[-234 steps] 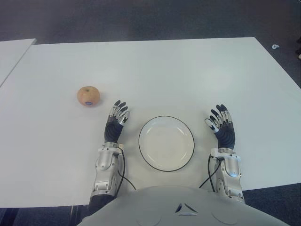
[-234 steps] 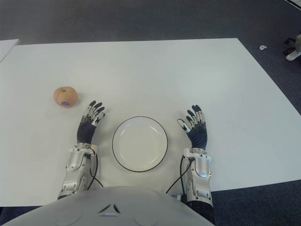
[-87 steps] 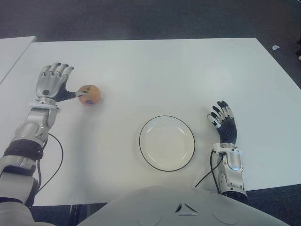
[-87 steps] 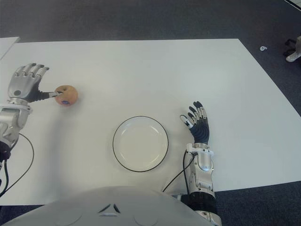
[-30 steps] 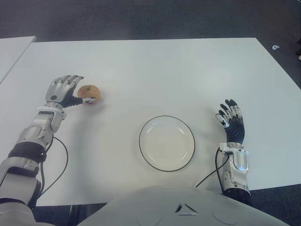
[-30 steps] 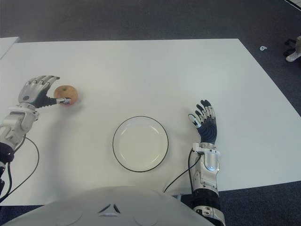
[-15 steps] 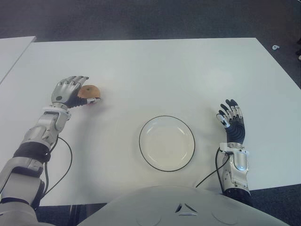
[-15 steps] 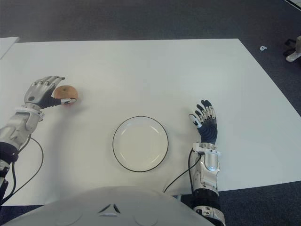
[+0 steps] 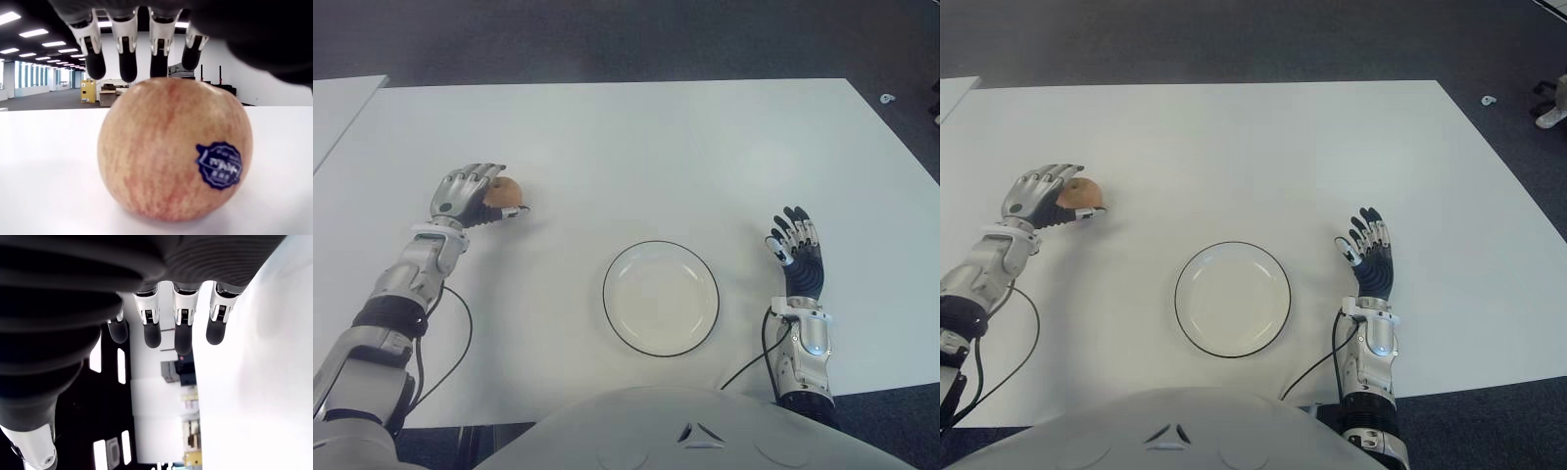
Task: Put the apples into the plate.
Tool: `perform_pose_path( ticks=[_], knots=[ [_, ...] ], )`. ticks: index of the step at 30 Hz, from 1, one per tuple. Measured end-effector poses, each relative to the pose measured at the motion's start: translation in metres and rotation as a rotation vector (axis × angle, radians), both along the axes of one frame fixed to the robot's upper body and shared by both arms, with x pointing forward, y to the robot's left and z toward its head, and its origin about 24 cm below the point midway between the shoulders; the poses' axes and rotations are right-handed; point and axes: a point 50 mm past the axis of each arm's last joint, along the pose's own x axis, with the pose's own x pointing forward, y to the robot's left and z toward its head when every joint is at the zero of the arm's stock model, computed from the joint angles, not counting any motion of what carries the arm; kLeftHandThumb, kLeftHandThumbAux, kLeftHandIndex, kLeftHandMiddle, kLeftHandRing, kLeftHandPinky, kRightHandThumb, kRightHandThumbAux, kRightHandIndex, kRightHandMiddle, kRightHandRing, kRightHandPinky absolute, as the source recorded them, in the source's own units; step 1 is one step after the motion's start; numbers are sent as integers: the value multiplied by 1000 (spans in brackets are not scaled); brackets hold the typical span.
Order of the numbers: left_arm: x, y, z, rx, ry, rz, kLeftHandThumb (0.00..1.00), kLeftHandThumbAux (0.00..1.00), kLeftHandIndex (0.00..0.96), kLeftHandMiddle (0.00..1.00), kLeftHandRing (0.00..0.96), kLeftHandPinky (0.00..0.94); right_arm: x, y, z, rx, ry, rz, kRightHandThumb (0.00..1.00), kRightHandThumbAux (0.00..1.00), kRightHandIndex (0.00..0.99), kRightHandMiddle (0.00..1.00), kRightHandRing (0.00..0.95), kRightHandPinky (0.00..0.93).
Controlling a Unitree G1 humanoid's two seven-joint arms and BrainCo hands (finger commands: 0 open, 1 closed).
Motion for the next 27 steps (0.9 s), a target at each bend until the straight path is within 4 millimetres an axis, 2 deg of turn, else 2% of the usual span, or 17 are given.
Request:
perform_pose_path(
  ticks=[22,27],
  knots=[
    [4,1,-9,12,57,29,283,245,115,141,136,161,-6,0,1,11,-2,-32,446,674,103,143,147,178],
    [7,0,-14,9,78,36,286,252,120,146,142,167,-10,1,1,14,0,-35,402,676,91,140,152,190]
  ],
)
